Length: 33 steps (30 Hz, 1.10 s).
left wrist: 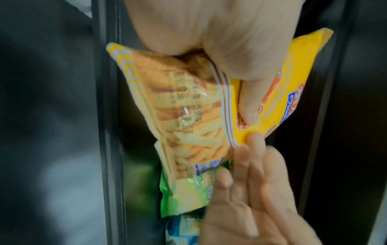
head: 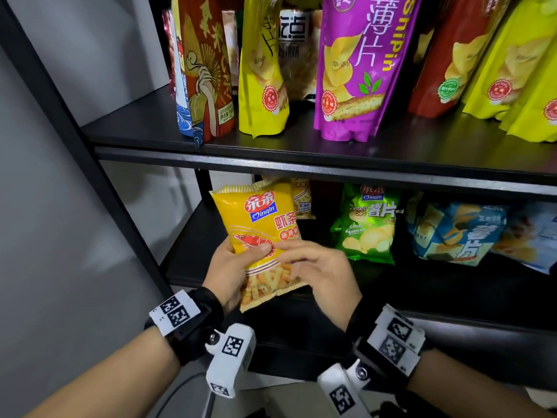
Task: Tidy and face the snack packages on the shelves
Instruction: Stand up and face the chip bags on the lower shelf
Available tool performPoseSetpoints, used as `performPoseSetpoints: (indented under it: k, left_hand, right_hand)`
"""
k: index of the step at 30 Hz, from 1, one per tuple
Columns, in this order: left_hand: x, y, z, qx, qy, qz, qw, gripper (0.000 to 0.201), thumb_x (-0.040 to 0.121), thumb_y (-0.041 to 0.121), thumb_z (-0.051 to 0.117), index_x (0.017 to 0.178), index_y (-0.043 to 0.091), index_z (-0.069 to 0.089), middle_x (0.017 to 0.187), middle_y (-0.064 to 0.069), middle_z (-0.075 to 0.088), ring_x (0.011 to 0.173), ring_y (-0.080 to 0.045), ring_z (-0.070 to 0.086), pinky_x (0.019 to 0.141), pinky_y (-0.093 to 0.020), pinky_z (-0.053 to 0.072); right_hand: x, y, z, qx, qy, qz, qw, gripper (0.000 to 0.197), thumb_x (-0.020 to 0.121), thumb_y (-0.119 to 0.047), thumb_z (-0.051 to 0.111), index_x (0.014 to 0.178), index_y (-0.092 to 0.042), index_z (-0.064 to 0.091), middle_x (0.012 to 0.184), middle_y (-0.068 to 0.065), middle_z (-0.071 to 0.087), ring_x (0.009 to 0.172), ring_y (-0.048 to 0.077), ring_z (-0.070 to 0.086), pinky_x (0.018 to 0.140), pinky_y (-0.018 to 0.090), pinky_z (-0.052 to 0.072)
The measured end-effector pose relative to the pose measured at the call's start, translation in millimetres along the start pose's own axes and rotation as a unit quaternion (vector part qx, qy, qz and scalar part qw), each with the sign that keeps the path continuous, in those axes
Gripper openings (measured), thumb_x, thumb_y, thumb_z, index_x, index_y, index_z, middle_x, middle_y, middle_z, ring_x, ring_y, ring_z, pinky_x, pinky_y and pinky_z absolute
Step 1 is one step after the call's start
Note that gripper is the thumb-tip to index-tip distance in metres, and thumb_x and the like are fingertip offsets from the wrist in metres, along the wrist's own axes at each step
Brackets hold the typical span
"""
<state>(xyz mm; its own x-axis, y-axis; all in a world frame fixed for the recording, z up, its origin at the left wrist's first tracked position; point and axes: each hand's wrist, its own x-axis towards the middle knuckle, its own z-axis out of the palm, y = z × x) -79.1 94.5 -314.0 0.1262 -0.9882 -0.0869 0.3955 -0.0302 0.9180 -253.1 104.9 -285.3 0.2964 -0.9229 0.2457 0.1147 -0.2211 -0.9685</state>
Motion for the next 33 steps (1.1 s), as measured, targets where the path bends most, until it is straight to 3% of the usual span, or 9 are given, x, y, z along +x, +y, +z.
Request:
performPoseSetpoints:
  k: [3, 7, 10, 14, 16, 18, 23, 27, 33]
  left_hand:
    - [3.6, 0.8, -10.8, 0.050, 0.000, 0.025, 0.998, 0.057, 0.068, 0.010, 0.081, 0.122, 0.001, 0.063, 0.112, -0.019, 0.074, 0.101, -0.037, 0.072, 0.086, -0.048, 0.059]
    - [2.7, 1.9, -18.2, 0.083, -0.062, 0.054, 0.993, 0.051, 0.073, 0.000, 0.075, 0.122, -0.003, 0.061, 0.111, -0.019, 0.074, 0.099, -0.035, 0.073, 0.079, -0.036, 0.060]
    - [6.0, 2.3, -16.2, 0.122, -0.079, 0.066, 0.987, 0.054, 0.073, -0.004, 0.080, 0.123, -0.002, 0.058, 0.110, -0.015, 0.076, 0.098, -0.029, 0.074, 0.078, -0.033, 0.060]
    - [18.1, 5.1, -3.9, 0.242, -0.050, 0.081, 0.966, 0.064, 0.067, 0.015, 0.088, 0.123, 0.015, 0.057, 0.120, -0.011, 0.069, 0.108, -0.025, 0.069, 0.092, -0.039, 0.057]
    - [28.9, 4.8, -0.7, 0.340, -0.015, 0.123, 0.932, 0.056, 0.071, 0.022, 0.090, 0.114, 0.033, 0.055, 0.119, -0.002, 0.057, 0.109, -0.013, 0.062, 0.093, -0.026, 0.050]
    - [40.2, 4.9, 4.9, 0.393, -0.002, 0.146, 0.908, 0.053, 0.077, 0.024, 0.086, 0.118, 0.033, 0.053, 0.118, 0.004, 0.053, 0.108, -0.004, 0.057, 0.090, -0.016, 0.046]
    - [76.8, 0.3, 17.0, 0.440, -0.014, 0.137, 0.887, 0.058, 0.087, 0.013, 0.076, 0.138, 0.013, 0.047, 0.134, -0.006, 0.059, 0.123, -0.021, 0.058, 0.107, -0.044, 0.047]
    - [102.8, -6.1, 19.1, 0.450, -0.017, 0.120, 0.885, 0.060, 0.090, -0.001, 0.067, 0.143, 0.012, 0.044, 0.138, -0.009, 0.058, 0.126, -0.022, 0.057, 0.112, -0.042, 0.043]
    - [117.2, -9.4, 9.0, 0.477, -0.042, 0.073, 0.875, 0.068, 0.090, -0.007, 0.060, 0.149, 0.018, 0.040, 0.147, -0.007, 0.053, 0.136, -0.025, 0.051, 0.118, -0.042, 0.036]
  right_hand:
    - [8.7, 11.4, -13.1, -0.093, 0.092, 0.011, 0.991, 0.026, 0.078, -0.013, 0.069, 0.100, -0.027, 0.069, 0.110, -0.001, 0.065, 0.104, 0.019, 0.062, 0.083, 0.039, 0.053]
    - [13.6, 29.2, -17.5, -0.116, 0.000, 0.084, 0.990, 0.076, 0.060, -0.035, 0.086, 0.128, -0.027, 0.053, 0.123, -0.013, 0.064, 0.113, -0.003, 0.057, 0.079, 0.009, 0.043]
    - [16.7, 36.8, -14.3, -0.093, -0.018, 0.089, 0.992, 0.068, 0.063, -0.024, 0.088, 0.122, -0.026, 0.055, 0.116, -0.008, 0.070, 0.105, 0.003, 0.066, 0.081, 0.014, 0.051]
    - [34.6, 35.4, -22.3, -0.108, 0.024, 0.085, 0.990, 0.051, 0.077, 0.001, 0.080, 0.115, -0.025, 0.057, 0.111, -0.003, 0.072, 0.098, 0.006, 0.070, 0.084, 0.024, 0.056]
    - [44.9, 34.5, -28.6, -0.128, 0.037, 0.090, 0.987, 0.046, 0.079, 0.001, 0.078, 0.113, -0.023, 0.059, 0.109, -0.003, 0.072, 0.096, 0.006, 0.070, 0.081, 0.021, 0.054]
    - [55.0, 36.2, -35.2, -0.154, 0.059, 0.102, 0.981, 0.042, 0.080, -0.002, 0.078, 0.113, -0.018, 0.060, 0.108, -0.001, 0.072, 0.095, 0.011, 0.069, 0.079, 0.021, 0.053]
    - [89.5, 44.2, -48.5, -0.230, 0.116, 0.122, 0.958, 0.043, 0.079, -0.007, 0.081, 0.113, -0.014, 0.056, 0.105, -0.002, 0.068, 0.093, 0.014, 0.065, 0.078, 0.022, 0.048]
    - [119.1, 52.7, -51.9, -0.301, 0.115, 0.126, 0.938, 0.057, 0.082, -0.003, 0.075, 0.130, -0.009, 0.044, 0.112, 0.002, 0.064, 0.099, 0.016, 0.061, 0.083, 0.023, 0.043]
    - [144.6, 60.9, -50.4, -0.389, 0.086, 0.247, 0.883, 0.055, 0.095, -0.006, 0.052, 0.143, 0.003, 0.027, 0.132, 0.019, 0.056, 0.118, 0.035, 0.057, 0.081, 0.027, 0.043]
